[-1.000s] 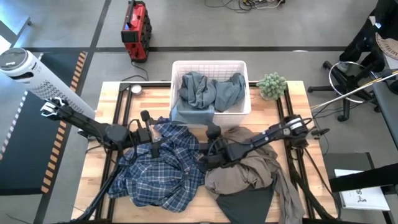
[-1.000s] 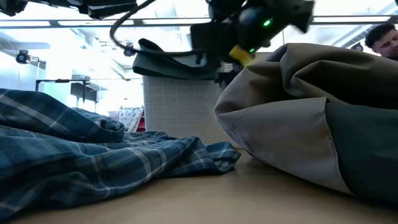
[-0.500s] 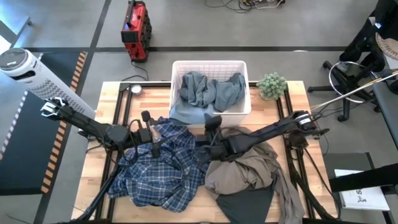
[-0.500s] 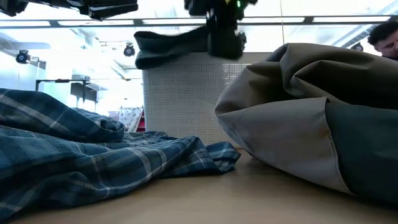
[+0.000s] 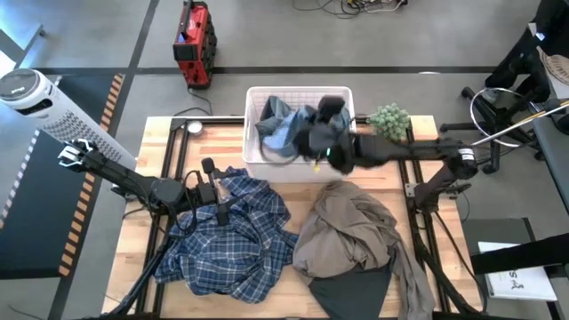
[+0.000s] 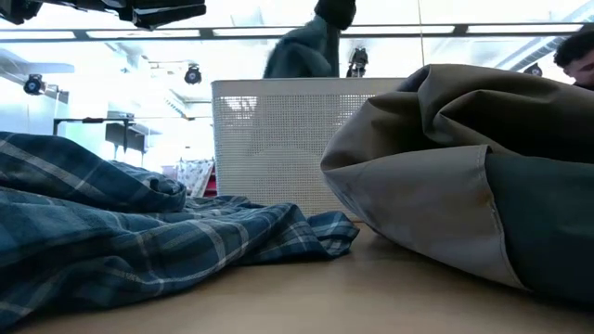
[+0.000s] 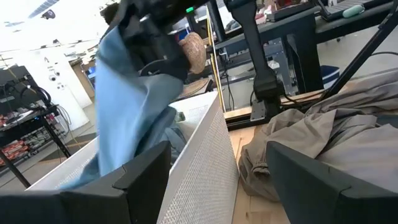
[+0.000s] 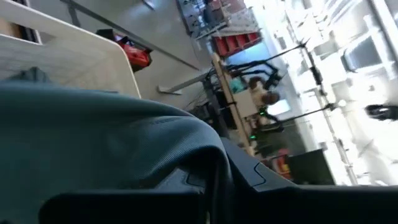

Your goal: Sort clothes

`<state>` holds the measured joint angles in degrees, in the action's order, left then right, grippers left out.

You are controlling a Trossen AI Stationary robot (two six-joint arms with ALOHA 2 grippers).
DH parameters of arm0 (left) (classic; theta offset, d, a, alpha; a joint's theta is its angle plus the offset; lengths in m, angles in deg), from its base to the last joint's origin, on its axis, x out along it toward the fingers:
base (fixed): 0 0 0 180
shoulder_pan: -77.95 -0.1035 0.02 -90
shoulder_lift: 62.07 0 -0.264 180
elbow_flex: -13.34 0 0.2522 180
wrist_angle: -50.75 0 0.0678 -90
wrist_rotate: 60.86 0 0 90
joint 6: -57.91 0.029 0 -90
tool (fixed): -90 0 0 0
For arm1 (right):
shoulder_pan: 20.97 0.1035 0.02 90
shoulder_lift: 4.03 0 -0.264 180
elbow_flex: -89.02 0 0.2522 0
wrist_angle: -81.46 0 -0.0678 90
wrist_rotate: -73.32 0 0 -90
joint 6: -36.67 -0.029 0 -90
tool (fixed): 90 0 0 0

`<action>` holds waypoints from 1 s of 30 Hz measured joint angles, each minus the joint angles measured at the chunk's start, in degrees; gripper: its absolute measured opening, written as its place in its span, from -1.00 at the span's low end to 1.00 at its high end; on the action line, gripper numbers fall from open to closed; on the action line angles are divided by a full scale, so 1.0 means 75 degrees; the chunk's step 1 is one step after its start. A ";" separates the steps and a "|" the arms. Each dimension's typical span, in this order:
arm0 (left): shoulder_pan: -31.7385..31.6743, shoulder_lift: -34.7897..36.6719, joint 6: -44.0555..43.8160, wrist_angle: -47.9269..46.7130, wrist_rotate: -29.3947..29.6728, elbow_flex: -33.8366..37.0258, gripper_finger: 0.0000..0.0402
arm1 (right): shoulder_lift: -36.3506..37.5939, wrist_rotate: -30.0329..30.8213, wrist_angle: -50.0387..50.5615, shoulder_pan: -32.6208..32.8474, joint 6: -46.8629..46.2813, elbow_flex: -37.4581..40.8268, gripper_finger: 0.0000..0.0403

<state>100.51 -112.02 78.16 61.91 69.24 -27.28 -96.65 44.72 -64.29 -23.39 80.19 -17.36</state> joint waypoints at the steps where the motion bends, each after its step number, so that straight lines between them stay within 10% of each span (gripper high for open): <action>1: 0.0000 0.0000 -0.0005 0.0001 0.0000 0.0000 0.25 | 0.0062 -0.0353 0.0100 -0.0232 -0.0062 0.0000 -0.98; 16: -0.0003 0.0000 -0.0079 -0.0014 0.0000 0.0000 0.25 | -0.0743 -0.8023 0.3207 -0.3394 -0.4454 0.0015 -0.97; 30: -0.0002 -0.0072 -0.0704 -0.0371 -0.0012 0.0000 0.25 | -0.0772 -0.8110 0.3481 -0.3339 -0.4888 -0.0295 0.10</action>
<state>100.49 -112.57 72.88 59.12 69.15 -27.28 -102.44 -16.11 -38.18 -48.43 43.53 -19.57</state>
